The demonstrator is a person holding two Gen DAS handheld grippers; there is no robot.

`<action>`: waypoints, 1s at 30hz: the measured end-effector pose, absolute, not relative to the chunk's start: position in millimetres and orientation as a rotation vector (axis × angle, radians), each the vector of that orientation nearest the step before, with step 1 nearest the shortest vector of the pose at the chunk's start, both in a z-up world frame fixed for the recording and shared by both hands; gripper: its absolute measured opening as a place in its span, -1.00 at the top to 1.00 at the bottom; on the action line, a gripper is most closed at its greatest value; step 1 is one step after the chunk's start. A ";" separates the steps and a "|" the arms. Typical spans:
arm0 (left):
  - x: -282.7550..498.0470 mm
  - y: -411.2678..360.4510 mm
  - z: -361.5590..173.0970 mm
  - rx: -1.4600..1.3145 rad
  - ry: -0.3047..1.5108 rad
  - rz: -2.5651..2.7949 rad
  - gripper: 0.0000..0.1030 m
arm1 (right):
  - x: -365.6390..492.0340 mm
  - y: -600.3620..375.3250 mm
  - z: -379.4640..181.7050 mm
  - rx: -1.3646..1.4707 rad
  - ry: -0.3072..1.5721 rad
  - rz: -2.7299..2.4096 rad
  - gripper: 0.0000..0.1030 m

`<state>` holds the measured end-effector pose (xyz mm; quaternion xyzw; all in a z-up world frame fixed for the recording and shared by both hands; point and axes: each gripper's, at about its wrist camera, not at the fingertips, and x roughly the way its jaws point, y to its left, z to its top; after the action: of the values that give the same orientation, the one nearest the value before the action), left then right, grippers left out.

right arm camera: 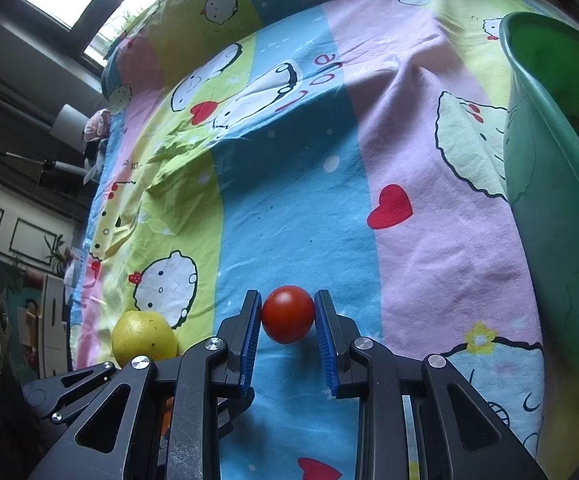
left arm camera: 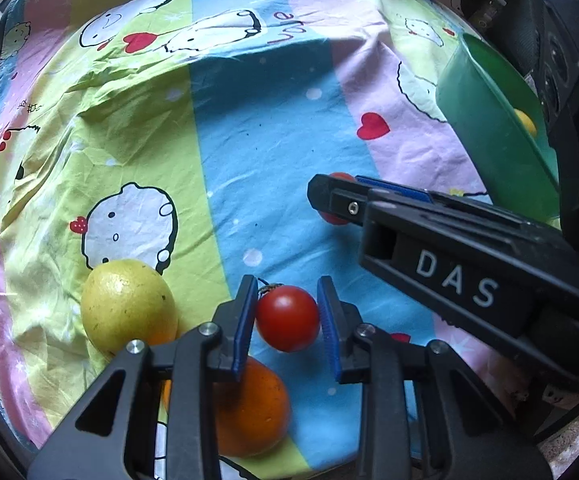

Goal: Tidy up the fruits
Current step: 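Close the left tool on a cherry tomato while the right tool grasps another tomato, then carry both held cherry tomatoes over the green bowl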

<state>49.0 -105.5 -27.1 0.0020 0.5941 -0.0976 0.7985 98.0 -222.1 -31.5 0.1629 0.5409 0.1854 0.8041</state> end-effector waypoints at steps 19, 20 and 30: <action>71.8 -97.1 81.3 -0.218 0.864 -0.135 0.41 | 105.5 -268.9 48.2 0.429 0.908 0.344 0.44; 72.3 -98.1 88.5 -0.210 0.834 -0.135 0.41 | 107.8 -271.8 55.7 0.439 0.896 0.342 0.44; 74.9 -108.5 93.7 -0.207 0.718 -0.183 0.41 | 105.1 -309.7 69.5 0.541 0.755 0.272 0.44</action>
<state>74.9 -108.5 93.7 -0.1011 0.3501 -0.0893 0.9269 105.1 -309.7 69.5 0.2601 0.3631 0.1310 0.8851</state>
